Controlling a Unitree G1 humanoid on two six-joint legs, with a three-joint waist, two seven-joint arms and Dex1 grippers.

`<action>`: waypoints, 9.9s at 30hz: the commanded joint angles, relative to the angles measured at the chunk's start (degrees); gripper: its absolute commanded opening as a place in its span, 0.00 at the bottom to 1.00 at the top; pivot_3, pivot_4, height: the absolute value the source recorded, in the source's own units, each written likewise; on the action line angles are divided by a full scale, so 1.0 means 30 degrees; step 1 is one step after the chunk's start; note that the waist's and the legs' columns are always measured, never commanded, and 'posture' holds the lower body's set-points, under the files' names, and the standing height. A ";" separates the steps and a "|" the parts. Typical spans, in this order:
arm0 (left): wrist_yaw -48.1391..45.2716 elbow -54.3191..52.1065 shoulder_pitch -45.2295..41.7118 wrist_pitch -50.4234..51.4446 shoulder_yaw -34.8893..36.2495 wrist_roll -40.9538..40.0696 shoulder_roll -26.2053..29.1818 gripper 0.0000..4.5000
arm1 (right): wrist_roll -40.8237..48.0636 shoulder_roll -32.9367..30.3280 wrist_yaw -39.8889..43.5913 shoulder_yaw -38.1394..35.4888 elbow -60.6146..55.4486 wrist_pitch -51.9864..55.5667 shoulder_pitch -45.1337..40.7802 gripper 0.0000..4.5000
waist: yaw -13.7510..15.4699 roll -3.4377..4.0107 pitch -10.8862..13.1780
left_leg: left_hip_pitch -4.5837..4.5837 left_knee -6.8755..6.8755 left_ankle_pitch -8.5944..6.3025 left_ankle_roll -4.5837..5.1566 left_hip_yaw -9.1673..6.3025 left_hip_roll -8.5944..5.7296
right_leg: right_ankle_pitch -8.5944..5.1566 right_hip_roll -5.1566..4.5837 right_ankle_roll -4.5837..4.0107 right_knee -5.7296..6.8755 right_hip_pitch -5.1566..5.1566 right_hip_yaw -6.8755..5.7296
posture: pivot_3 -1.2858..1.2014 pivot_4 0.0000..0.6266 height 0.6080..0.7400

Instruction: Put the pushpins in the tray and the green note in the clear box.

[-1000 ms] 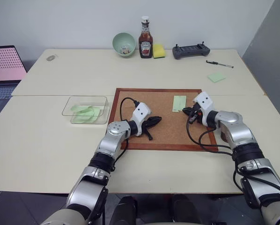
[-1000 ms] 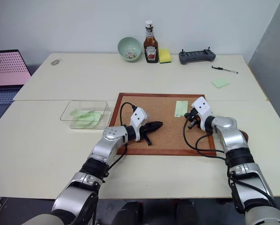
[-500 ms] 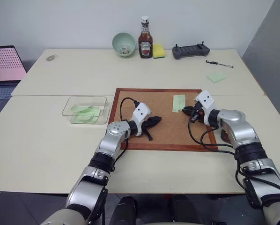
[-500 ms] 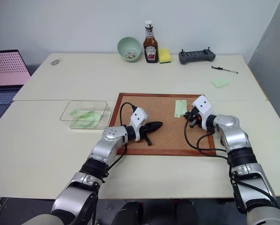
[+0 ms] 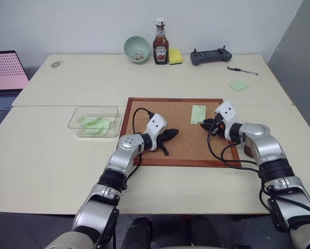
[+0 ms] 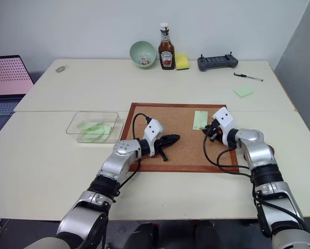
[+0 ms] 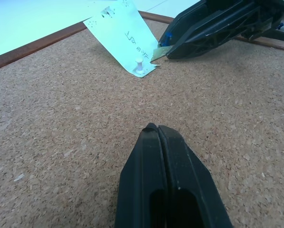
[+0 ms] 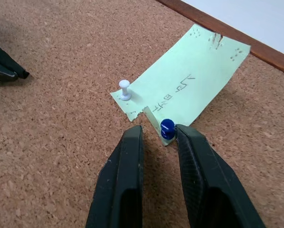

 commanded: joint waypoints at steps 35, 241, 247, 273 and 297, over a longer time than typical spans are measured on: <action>0.0128 0.0286 0.0505 0.0218 -0.0357 0.0448 0.0078 0.00 | 0.1839 0.0566 -0.0282 -0.1369 -0.1826 0.1521 -0.0811 0.58 | -0.0012 0.0000 0.0000 | -0.0002 -0.0009 -0.0001 0.0001 0.0001 0.0002 | -0.0001 0.0001 0.0001 -0.0001 -0.0006 0.0000 | 0.52 0.24 1.00; 0.0280 0.2019 0.0232 -0.1113 -0.0903 0.0802 -0.0050 0.00 | 0.0577 -1.2054 0.5527 -0.5339 -0.7869 0.2211 0.9328 0.67 | 0.0088 0.0020 -0.0011 | 0.0032 -0.0013 -0.0001 -0.0002 0.0010 0.0000 | -0.0022 -0.0004 0.0046 -0.0075 0.0078 -0.0001 | 0.52 0.24 1.00; 0.0286 0.1945 0.0246 -0.1083 -0.0820 0.0687 -0.0107 0.00 | 0.2181 -1.1324 0.5729 -0.5204 -0.9599 0.3486 0.8287 0.76 | 0.0089 0.0027 -0.0016 | 0.0033 -0.0013 -0.0001 -0.0002 0.0006 0.0002 | -0.0022 -0.0003 0.0046 -0.0075 0.0079 -0.0005 | 0.52 0.24 1.00; 0.0014 0.1175 0.0440 -0.0454 -0.0277 0.0403 -0.0109 0.00 | 0.0005 -0.0184 0.0925 0.1420 -0.2204 0.0256 -0.1240 0.76 | 0.0029 0.0016 -0.0012 | 0.0026 -0.0016 0.0000 -0.0002 -0.0012 0.0002 | -0.0011 0.0001 0.0028 -0.0036 0.0035 -0.0018 | 0.52 0.24 1.00; 0.0120 0.0947 0.0572 -0.0349 -0.0305 0.0407 -0.0094 0.00 | -0.2019 0.0935 0.0752 0.1755 0.3171 -0.2957 -0.3394 0.00 | -0.0009 0.0019 -0.0013 | 0.0015 -0.0019 0.0000 -0.0002 -0.0004 0.0000 | -0.0008 -0.0001 0.0024 -0.0011 0.0007 -0.0004 | 0.52 0.24 1.00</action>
